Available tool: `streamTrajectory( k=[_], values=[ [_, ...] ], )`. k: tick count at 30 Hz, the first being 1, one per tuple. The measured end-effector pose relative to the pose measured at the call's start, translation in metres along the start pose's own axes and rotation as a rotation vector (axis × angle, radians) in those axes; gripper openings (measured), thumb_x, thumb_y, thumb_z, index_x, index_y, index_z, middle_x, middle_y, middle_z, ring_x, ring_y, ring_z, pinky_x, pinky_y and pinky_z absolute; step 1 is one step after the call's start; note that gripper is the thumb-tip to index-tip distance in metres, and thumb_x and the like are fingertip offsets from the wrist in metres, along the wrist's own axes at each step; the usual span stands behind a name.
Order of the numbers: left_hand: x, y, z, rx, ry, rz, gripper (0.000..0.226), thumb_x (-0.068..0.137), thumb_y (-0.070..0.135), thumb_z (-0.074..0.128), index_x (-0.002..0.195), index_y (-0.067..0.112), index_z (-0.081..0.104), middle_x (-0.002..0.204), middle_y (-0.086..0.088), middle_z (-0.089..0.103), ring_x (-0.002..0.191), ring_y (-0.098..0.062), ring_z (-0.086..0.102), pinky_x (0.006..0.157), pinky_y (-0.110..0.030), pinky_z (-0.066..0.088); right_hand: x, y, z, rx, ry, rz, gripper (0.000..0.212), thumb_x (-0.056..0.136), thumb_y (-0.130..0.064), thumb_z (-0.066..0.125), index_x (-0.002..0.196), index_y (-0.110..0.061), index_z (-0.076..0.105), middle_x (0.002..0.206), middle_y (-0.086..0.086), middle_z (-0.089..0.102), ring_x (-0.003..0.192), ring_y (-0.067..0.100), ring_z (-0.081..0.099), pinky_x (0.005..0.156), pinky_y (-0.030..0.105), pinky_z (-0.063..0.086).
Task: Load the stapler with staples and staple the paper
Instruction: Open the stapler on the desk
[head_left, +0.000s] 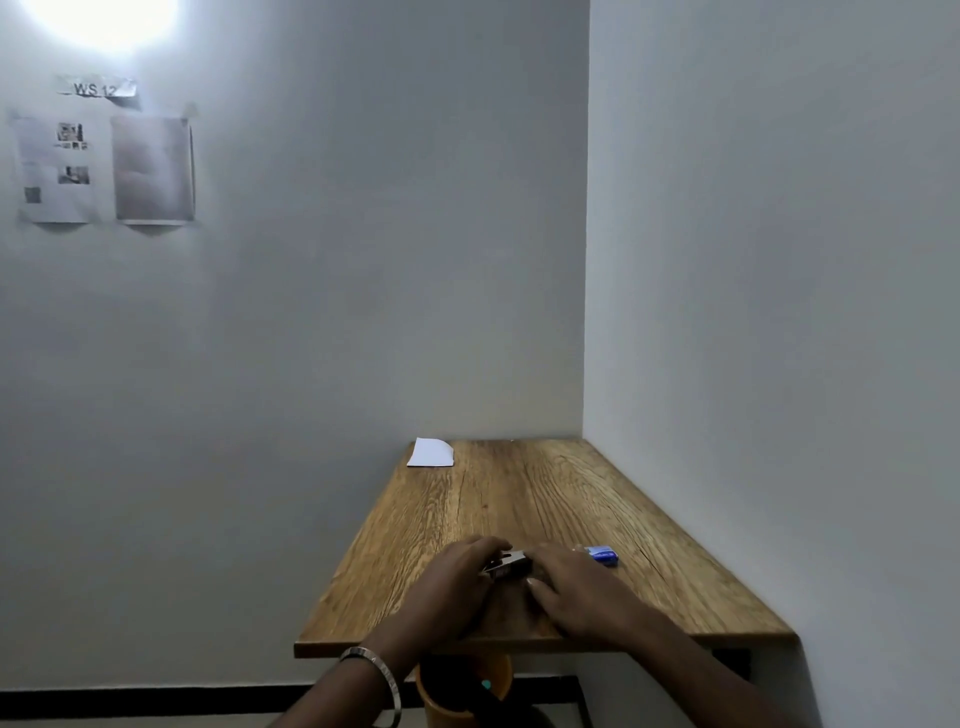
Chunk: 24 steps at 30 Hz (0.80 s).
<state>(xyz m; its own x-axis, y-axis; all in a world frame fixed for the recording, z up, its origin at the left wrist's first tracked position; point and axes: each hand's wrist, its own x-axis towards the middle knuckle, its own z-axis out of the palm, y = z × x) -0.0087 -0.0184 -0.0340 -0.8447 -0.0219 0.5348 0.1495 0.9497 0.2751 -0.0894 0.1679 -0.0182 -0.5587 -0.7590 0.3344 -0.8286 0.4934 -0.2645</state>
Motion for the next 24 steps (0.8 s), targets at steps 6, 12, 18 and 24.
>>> streamTrajectory(
  k=[6,12,18,24],
  values=[
    [-0.005,-0.002,-0.004,-0.054,-0.011,0.027,0.053,0.091,0.014,0.062,0.138,0.034,0.047,0.128,0.010,0.057,0.108,0.005,0.056,0.088,-0.010,0.049,-0.003,-0.002,-0.002,-0.014,0.080,-0.002,0.040,0.099,-0.038,0.049,0.136,-0.025,0.055,0.134,-0.005,0.060,0.123,0.015,0.055,0.106,0.034,0.044],
    [-0.007,-0.001,-0.013,-0.102,-0.064,0.036,0.059,0.089,0.003,0.062,0.138,0.032,0.048,0.130,0.011,0.053,0.108,0.005,0.056,0.091,-0.012,0.050,-0.007,-0.004,0.001,-0.043,0.100,-0.018,0.030,0.099,-0.037,0.050,0.118,-0.022,0.067,0.122,-0.008,0.056,0.108,0.008,0.054,0.092,0.025,0.044],
    [-0.011,-0.004,-0.016,-0.090,-0.029,0.001,0.057,0.089,0.000,0.061,0.137,0.029,0.050,0.130,0.009,0.049,0.110,0.002,0.053,0.092,-0.015,0.050,-0.011,-0.008,-0.001,-0.012,0.135,-0.016,0.025,0.098,-0.039,0.052,0.110,-0.023,0.066,0.112,-0.010,0.058,0.098,0.005,0.054,0.086,0.022,0.044],
    [-0.013,-0.005,-0.014,-0.041,0.054,-0.026,0.053,0.091,0.005,0.061,0.137,0.030,0.050,0.134,0.010,0.045,0.116,0.002,0.047,0.089,-0.008,0.045,-0.014,-0.015,-0.003,0.023,0.168,-0.055,0.022,0.097,-0.037,0.054,0.101,-0.020,0.068,0.100,-0.010,0.058,0.090,0.004,0.052,0.077,0.020,0.039]
  ],
)
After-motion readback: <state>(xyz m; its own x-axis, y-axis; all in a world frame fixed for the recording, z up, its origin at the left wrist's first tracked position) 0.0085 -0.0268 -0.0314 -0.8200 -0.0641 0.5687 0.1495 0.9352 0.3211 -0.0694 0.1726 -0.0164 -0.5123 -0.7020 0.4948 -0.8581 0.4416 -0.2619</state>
